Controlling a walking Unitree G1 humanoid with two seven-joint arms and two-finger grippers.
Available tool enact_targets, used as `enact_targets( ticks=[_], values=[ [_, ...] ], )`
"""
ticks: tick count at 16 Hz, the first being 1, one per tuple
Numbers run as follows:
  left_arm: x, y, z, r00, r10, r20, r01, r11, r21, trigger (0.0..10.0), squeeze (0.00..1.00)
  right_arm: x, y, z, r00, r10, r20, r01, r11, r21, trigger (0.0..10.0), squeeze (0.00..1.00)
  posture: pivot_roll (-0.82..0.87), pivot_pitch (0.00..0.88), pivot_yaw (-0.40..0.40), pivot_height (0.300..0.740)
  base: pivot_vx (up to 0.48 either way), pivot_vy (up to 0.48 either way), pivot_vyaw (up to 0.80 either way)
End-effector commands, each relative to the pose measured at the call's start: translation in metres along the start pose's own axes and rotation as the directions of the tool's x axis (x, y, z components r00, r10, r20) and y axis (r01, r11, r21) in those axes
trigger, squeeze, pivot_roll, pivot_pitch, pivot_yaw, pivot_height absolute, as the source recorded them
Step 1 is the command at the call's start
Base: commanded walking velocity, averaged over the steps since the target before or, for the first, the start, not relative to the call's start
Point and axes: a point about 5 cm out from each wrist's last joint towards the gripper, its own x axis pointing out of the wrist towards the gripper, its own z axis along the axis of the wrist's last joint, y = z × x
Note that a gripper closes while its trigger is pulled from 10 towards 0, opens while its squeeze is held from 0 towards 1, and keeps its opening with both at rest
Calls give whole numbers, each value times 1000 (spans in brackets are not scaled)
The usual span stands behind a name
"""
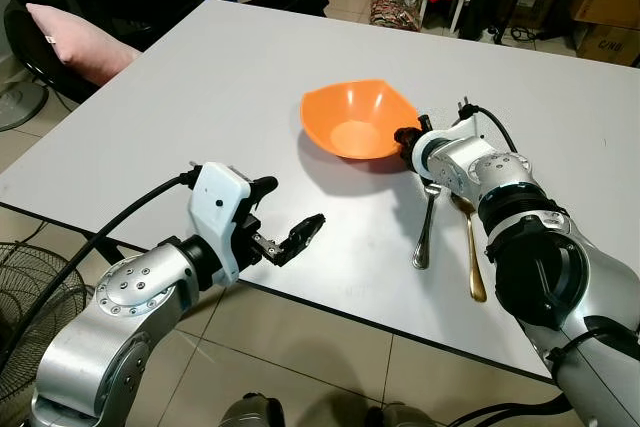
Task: Setting the table
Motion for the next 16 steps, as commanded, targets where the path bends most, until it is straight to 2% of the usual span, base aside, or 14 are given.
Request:
enact_targets(
  ticks=[1, 6, 10, 11, 12, 13, 14, 15, 16],
  values=[
    [-1, 0, 1, 1000, 0, -4, 0, 1000, 7, 10000, 0, -2, 7, 5, 1000, 18, 13, -17, 1000, -14, 10000, 1000, -107, 100, 31, 740, 0, 0, 0],
    [-5, 0, -4, 1000, 7, -13, -7, 1000, -5, 10000, 0, -9, 8, 23, 996, 94, 3, -94, 995, 14, 10000, 1000, -116, 83, 45, 740, 0, 0, 0],
    [-8, -2, -8, 1000, 27, -12, -27, 999, -27, 10000, 0, -17, 11, 31, 982, 186, -19, -187, 981, -45, 10000, 1000, -117, 67, 50, 740, 0, 0, 0],
    [-9, -1, -9, 999, 47, -11, -48, 998, -35, 10000, 0, -21, 13, 33, 971, 237, -33, -239, 967, -88, 10000, 1000, -117, 64, 54, 740, 0, 0, 0],
    [-9, 0, -11, 997, 73, -6, -74, 996, -44, 10000, 0, -28, 13, 33, 961, 272, -44, -275, 947, -166, 10000, 1000, -120, 61, 59, 740, 0, 0, 0],
    [-8, 2, -13, 992, 128, -5, -128, 991, -43, 10000, 0, -38, 13, 32, 950, 309, -33, -306, 909, -283, 10000, 1000, -118, 58, 65, 740, 0, 0, 0],
    [-7, 4, -15, 986, 168, -6, -168, 985, -41, 10000, 0, -46, 13, 30, 940, 339, -30, -328, 878, -348, 10000, 773, -118, 58, 65, 740, 0, 0, 0],
    [-7, 11, -13, 956, 293, 16, -293, 955, -41, 10000, 0, -64, 9, 31, 924, 380, 39, -311, 808, -500, 10000, 0, -115, 53, 76, 740, 0, 0, 0],
    [-8, 13, -13, 937, 347, 27, -346, 937, -50, 10000, 0, -71, 6, 29, 921, 387, 57, -289, 771, -568, 10000, 0, -115, 51, 80, 740, 0, 0, 0]
  ],
)
